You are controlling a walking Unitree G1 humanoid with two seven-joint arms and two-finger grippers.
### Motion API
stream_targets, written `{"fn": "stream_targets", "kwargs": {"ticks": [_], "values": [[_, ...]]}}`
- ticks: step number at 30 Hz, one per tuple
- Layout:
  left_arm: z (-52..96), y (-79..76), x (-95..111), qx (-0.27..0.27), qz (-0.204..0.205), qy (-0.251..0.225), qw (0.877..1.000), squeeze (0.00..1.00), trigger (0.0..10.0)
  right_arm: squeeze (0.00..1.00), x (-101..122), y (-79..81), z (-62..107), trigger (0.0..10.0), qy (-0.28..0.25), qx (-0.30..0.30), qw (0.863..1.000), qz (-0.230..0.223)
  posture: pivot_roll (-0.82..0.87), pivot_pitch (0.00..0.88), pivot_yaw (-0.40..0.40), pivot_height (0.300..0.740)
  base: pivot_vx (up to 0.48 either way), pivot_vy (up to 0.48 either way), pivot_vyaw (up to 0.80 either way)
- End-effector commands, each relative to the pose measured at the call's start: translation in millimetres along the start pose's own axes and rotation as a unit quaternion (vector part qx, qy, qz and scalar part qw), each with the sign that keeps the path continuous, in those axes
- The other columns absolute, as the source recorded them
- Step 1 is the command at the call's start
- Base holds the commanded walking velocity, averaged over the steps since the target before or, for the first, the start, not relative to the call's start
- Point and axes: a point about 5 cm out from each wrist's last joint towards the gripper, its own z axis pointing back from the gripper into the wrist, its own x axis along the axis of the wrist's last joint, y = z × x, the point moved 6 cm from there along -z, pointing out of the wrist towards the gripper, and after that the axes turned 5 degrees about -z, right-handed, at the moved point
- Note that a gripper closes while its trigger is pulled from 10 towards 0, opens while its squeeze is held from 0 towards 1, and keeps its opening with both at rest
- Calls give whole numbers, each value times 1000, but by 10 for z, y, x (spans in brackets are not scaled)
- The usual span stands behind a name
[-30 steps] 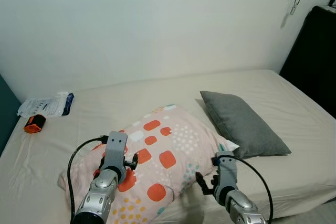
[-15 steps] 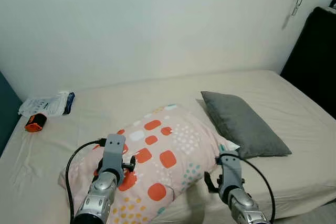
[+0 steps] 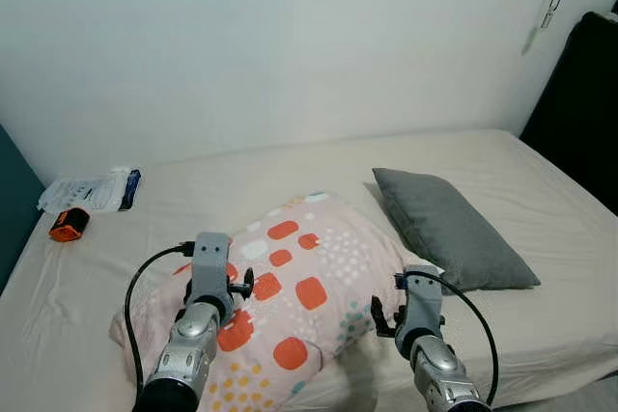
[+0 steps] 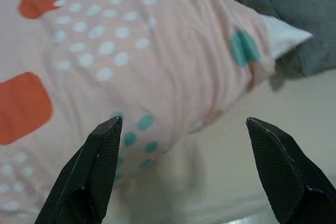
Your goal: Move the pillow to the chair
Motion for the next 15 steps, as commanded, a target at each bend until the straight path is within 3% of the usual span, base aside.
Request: {"fn": "stream_targets", "kwargs": {"ticks": [1, 6, 15], "values": [[2, 20, -55, -2, -10, 11, 1000, 0, 10000, 0, -10, 22, -5, 10000, 1, 2, 1000, -5, 45, 0, 26, 740, 0, 0, 0], [3, -24, 7, -18, -12, -2, 1000, 0, 10000, 0, -21, 122, 3, 10000, 1, 32, 999, -24, 48, 0, 23, 740, 0, 0, 0], [13, -8, -18, -17, -2, 1, 1000, 0, 10000, 0, 20, 97, 0, 10000, -12, 20, 1000, 21, 40, 0, 28, 740, 0, 0, 0]]}}
